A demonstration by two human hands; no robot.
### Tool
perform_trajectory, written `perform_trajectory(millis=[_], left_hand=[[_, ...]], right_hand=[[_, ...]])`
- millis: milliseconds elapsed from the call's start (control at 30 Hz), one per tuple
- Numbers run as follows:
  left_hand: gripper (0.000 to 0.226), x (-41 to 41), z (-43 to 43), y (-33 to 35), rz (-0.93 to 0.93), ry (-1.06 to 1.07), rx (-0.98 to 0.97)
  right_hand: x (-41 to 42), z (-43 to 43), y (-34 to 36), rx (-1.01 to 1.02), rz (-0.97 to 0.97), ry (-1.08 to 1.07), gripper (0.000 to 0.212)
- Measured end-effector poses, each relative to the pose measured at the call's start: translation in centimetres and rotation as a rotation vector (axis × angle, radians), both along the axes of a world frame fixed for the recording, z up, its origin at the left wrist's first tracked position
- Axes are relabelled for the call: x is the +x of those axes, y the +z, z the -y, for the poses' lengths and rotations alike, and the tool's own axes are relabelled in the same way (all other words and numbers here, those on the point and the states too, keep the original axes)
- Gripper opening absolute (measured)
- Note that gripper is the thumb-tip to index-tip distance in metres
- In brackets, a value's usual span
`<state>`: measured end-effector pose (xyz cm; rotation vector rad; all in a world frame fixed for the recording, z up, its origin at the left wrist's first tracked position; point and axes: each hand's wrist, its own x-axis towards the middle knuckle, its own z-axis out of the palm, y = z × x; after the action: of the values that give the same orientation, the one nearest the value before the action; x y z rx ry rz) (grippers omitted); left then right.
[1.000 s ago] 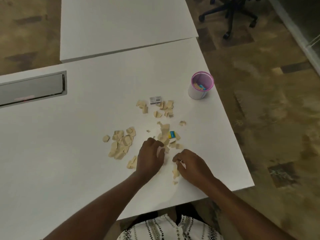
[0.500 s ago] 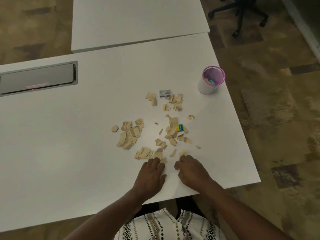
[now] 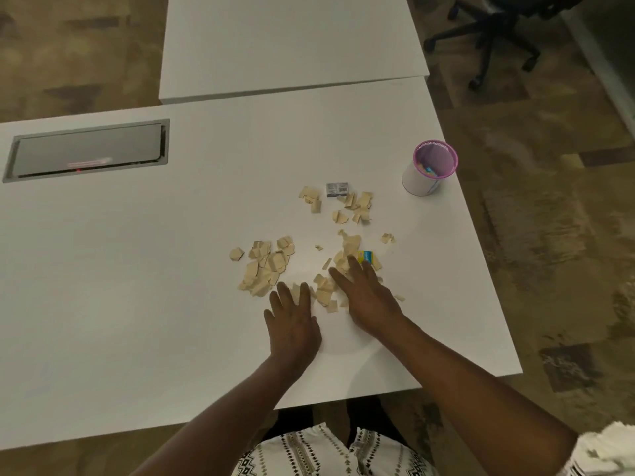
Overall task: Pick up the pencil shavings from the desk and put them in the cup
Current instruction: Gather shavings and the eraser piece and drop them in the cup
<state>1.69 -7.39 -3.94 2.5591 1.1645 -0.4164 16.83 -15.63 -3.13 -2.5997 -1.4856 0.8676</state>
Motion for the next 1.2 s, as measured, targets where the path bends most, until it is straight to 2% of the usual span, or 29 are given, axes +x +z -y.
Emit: perform_trajectory(millis=[100,300,467,567,667,767,867,1000,1200], left_hand=[[0.07,-0.6,0.0,-0.6,0.008,0.003,-0.04],[0.067,-1.9,-2.1,-0.5,0.05,-0.164,-0.041],[0.046,-1.7,-4.1,0.2,0.08,-0.256,-0.043],[0.028,-1.2,-4.7,0.3,0.1,-0.246,-0.048],[0.021,-0.8,-4.8,0.3,0.125,-0.201,-0.051],[0.018,-0.4,-4.8,0.3,0.151,-0.13,-0.065],[0.017,0.0,-4.9,0.5,0.184,-0.085,-0.065],[0.018,0.8,-5.0,1.0,0.302,0.011,-0.091],[0.019,4.1,-5.8,2.7,0.491,0.263,-0.176]], right_hand=[[-0.2,-0.3,-0.5,-0.032,0.02,0.051,0.075],[0.2,-0.6,-1.2,0.038,0.123,0.116,0.05],[0.8,-1.1,-1.0,0.16,0.172,0.17,0.029],[1.1,-1.3,-0.4,0.229,0.145,0.144,0.027],[1.5,-1.4,-0.6,0.257,0.152,0.091,0.025],[1.9,-1.5,-0.4,0.275,0.156,-0.022,0.023],[2.2,-1.8,0.3,0.375,0.066,-0.232,0.022],[2.6,-2.4,1.3,0.472,-0.196,-0.548,0.016],[4.1,-2.8,2.5,0.505,-0.539,-0.879,0.01]])
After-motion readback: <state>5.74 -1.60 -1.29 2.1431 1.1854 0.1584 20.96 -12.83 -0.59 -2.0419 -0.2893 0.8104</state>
